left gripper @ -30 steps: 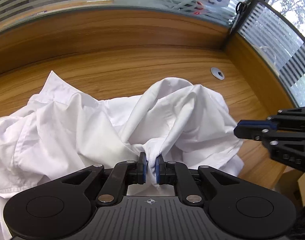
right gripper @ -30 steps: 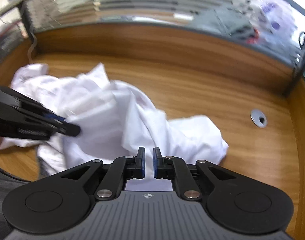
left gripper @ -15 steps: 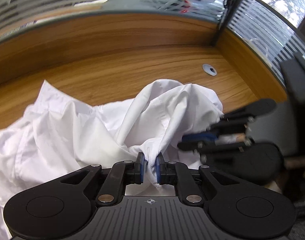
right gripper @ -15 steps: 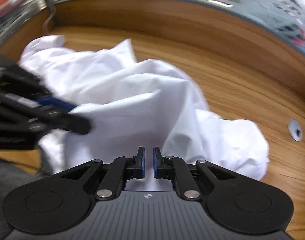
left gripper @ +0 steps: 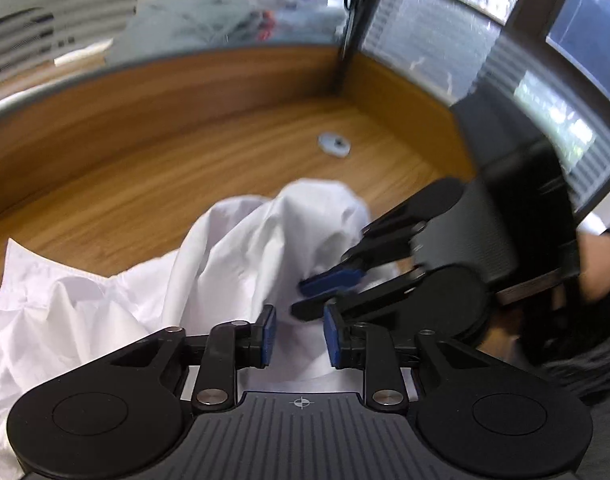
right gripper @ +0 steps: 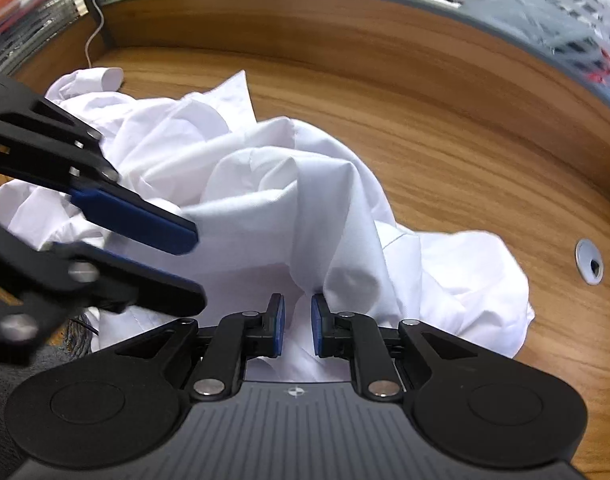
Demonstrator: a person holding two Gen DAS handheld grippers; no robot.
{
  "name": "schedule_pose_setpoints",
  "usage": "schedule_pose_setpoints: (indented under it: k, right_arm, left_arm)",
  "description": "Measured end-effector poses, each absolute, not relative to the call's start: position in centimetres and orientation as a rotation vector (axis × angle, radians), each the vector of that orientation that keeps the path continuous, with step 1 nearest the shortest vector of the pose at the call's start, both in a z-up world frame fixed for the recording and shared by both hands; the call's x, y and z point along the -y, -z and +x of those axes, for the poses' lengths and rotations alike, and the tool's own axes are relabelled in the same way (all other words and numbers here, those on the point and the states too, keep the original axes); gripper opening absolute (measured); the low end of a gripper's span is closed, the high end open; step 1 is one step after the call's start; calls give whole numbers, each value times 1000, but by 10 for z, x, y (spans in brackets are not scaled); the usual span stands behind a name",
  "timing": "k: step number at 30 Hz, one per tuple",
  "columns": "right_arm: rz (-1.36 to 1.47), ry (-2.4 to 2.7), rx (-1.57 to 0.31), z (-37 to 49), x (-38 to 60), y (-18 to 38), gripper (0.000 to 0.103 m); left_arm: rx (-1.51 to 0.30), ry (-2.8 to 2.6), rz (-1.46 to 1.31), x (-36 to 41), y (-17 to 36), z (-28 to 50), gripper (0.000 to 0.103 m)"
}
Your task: Fold clothes
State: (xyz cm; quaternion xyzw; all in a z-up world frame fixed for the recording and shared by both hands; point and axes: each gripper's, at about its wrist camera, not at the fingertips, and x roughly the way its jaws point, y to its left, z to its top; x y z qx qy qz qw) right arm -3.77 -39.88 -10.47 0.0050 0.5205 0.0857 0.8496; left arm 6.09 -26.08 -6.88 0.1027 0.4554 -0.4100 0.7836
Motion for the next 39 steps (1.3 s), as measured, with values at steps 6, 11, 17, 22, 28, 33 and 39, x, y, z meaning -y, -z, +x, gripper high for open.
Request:
schedule_pose_setpoints:
  k: [6, 11, 17, 22, 28, 33, 39]
  right_arm:
    - [115, -138, -1120, -39, 417, 123, 16]
    - [232, -117, -1146, -44, 439, 143, 12]
    - [285, -104, -1179, -48, 451, 169, 0]
    - [292, -120, -1167, -51, 455, 172, 0]
    - [229, -141, -1159, -52, 445, 144, 17]
    - [212, -184, -1109, -61, 432, 110, 25]
    - [195, -172, -1124, -72, 420, 115, 25]
  left_arm:
    - [-1048, 775, 268, 266, 99, 81, 15]
    - [-1106, 701, 268, 266, 122, 98, 8]
    - [-1193, 638, 226, 261, 158, 118, 4]
    - [-1185, 662, 228, 261, 166, 122, 4]
    - [-1141, 817, 219, 257, 133, 108, 21]
    - [-1111, 964, 176, 263, 106, 96, 25]
    - [-1105, 973, 245, 290, 115, 108, 24]
